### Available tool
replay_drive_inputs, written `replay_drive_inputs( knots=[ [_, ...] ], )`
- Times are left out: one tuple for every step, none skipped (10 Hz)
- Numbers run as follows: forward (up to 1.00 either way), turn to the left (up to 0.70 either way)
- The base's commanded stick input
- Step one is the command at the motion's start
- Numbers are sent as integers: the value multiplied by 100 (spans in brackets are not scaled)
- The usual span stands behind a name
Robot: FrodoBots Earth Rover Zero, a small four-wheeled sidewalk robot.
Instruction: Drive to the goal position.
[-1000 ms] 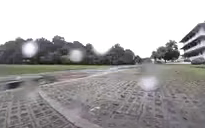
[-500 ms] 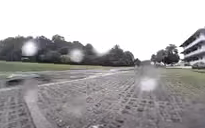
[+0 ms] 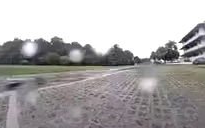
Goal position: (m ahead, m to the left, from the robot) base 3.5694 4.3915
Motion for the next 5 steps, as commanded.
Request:
replay_drive_inputs(
  knots=[
    [85,0],
    [85,0],
    [85,0],
    [85,0],
    [85,0]
  ],
)
